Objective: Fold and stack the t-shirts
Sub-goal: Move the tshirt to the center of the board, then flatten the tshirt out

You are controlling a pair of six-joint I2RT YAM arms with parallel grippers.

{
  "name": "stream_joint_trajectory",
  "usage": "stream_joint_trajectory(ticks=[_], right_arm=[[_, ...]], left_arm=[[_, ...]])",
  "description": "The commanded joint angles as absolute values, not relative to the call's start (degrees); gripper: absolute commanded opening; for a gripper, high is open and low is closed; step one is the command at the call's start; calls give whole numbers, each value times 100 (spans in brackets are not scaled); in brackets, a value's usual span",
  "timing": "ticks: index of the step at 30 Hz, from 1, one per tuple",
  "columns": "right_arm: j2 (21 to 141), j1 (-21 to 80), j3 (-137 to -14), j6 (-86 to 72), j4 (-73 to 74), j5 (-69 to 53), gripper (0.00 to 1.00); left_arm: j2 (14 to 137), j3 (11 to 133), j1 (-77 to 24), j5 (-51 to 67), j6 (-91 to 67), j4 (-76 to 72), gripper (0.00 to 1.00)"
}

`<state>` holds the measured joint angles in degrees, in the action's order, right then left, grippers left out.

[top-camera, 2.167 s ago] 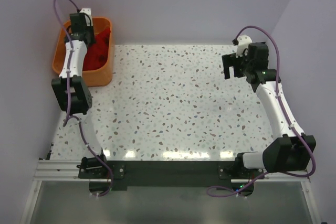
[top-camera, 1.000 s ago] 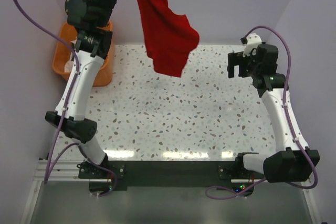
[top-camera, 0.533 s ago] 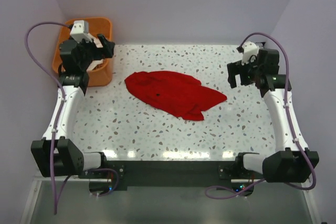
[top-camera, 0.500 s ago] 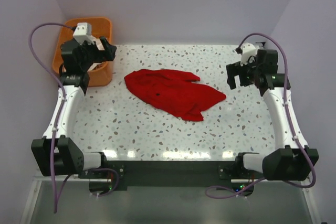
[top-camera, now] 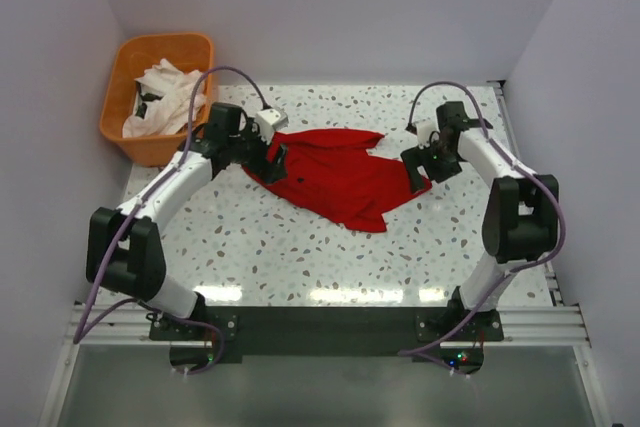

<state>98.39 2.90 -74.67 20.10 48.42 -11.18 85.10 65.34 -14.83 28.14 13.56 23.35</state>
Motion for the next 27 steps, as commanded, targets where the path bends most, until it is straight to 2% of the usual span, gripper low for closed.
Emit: stream_joint_trajectory(ticks=[1,7,12,15,16,18,19,21,22,24,25,27], right_arm=[[10229,404,-7892,1776,4527,-844,84],[11038,536,-8156,1617,4166,-396,82],[11565,562,-8349,1538,4025,-79,69],[11698,563,-8332,1477,4034,-88,54],[11716,563,-8323,1468,4086,-105,44],[11655,554,-8280,1450,4157,-210,33],[11619,554,-8253,1459,4201,-228,20],[11462,545,-8183,1468,4254,-229,7],[11417,545,-8148,1485,4306,-202,0],[11216,510,-8042,1494,4359,-176,0],[11137,475,-7998,1529,4377,-158,0],[11005,378,-7902,1573,4412,-123,0]], left_arm=[[8875,6574,-1678,2628,1810,2566,88],[9079,6407,-2311,2707,2179,2163,95],[9368,6512,-2820,2848,2592,1828,96],[9667,6592,-3163,2681,2776,1565,99],[9816,6627,-3321,2611,2786,1477,100],[10044,6679,-3445,2523,2882,1266,100],[10115,6732,-3558,2488,2900,1205,100],[10308,6767,-3656,2321,2953,976,99],[10379,6820,-3717,2303,2997,932,95],[10598,6969,-3762,2075,3128,1010,87],[10652,7013,-3762,2022,3190,1220,70],[10627,7058,-3709,1802,3348,1405,47]])
